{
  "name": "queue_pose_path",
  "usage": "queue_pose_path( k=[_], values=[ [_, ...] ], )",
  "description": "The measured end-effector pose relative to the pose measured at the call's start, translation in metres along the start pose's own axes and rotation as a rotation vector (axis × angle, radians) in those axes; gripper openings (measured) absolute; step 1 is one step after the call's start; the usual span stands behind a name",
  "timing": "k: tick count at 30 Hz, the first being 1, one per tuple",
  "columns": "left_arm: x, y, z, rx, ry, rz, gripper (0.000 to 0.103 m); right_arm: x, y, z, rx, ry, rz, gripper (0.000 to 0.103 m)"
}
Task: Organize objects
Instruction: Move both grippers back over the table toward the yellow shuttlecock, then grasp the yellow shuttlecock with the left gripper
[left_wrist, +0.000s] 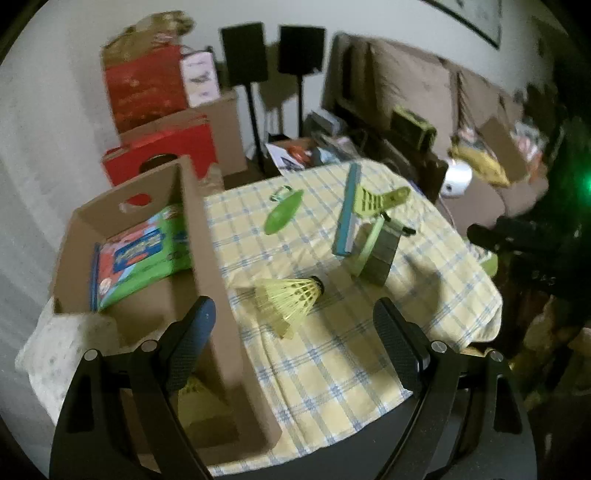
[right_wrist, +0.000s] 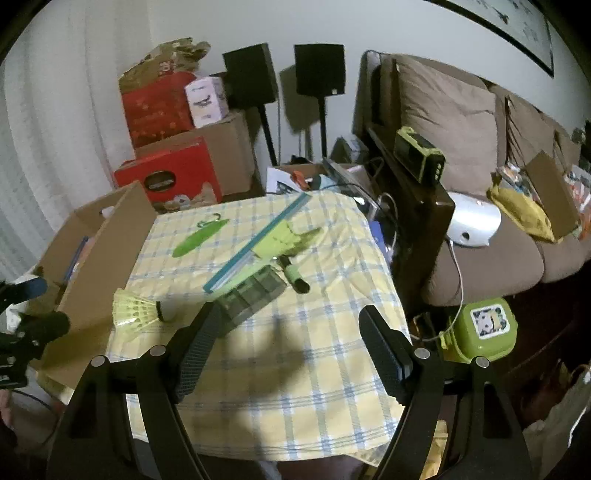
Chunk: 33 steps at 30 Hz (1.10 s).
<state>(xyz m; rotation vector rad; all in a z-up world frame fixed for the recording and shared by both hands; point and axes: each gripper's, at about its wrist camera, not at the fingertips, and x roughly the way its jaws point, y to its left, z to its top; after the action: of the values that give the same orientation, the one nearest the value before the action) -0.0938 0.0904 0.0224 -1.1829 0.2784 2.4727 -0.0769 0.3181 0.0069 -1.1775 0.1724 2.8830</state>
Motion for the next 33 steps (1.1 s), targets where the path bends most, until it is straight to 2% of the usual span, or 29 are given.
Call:
queue_pose_path(
  k=[7, 13, 21, 25, 29, 31, 33],
  values=[
    [0.045, -0.02, 0.027, 0.153, 0.161, 0.01, 0.086, 0.01, -0.012, -0.005, 0.024, 0.032, 0.013, 0.079],
    [0.076, -0.025, 0.041, 0.214, 0.265, 0.013, 0.086, 0.018, -0.017, -0.007, 0.039, 0.052, 0.019, 0.079],
    [0.122, -0.042, 0.037, 0.364, 0.423, 0.077, 0.085, 0.027, -0.021, -0.009, 0.05, 0.075, 0.034, 0.079],
    [0.139, -0.046, 0.032, 0.418, 0.472, 0.107, 0.085, 0.033, -0.024, -0.011, 0.054, 0.09, 0.036, 0.079],
    [0.153, -0.045, 0.027, 0.442, 0.521, 0.112, 0.077, 0.036, -0.027, -0.013, 0.06, 0.098, 0.038, 0.079],
    [0.159, -0.046, 0.025, 0.459, 0.534, 0.129, 0.07, 0.037, -0.028, -0.013, 0.063, 0.101, 0.04, 0.079],
    [0.163, -0.045, 0.022, 0.471, 0.539, 0.145, 0.056, 0.039, -0.029, -0.014, 0.067, 0.105, 0.044, 0.079]
  ],
)
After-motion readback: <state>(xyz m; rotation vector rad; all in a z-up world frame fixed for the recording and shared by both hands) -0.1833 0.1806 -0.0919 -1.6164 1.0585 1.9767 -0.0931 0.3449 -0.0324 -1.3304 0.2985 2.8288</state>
